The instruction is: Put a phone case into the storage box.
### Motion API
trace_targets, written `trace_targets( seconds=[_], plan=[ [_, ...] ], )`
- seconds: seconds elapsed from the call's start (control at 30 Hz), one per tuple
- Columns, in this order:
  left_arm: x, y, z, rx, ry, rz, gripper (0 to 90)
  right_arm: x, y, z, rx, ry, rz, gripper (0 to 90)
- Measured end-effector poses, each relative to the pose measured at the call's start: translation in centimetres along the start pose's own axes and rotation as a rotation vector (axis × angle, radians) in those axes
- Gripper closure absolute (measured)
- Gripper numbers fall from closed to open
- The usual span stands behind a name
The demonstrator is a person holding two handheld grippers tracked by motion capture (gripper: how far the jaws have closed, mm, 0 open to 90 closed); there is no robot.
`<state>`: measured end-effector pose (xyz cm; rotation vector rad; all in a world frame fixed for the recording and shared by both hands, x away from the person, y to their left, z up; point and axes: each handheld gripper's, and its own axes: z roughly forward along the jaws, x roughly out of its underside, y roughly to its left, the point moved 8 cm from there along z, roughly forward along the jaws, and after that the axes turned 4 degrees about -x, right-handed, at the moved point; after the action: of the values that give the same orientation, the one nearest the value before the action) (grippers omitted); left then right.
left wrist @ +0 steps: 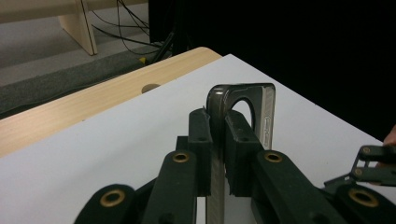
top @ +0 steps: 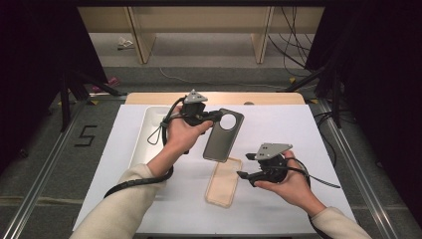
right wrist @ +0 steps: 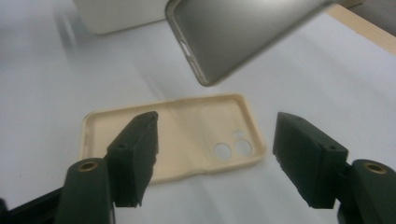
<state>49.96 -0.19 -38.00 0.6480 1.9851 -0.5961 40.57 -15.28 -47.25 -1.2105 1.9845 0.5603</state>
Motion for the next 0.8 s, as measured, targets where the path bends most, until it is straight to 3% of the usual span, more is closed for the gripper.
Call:
trace_targets(
  seconds=[0.13,0.5,0.8],
  plan=[
    [-0.1,0.5,-0.8,0.001,-0.022,0.009,81.8,0.4,-0.5,-0.3,0.004,-0.024,0.052,26.8],
    [-0.4,1.6,-2.5,0.011,-0.078,0.05,81.8,0.6,-1.0,-1.0,-0.002,-0.091,0.134,22.2],
    [-0.6,2.5,-3.8,0.018,-0.118,0.067,81.8,1.0,-1.3,-1.2,0.001,-0.103,0.157,19.6]
  ],
)
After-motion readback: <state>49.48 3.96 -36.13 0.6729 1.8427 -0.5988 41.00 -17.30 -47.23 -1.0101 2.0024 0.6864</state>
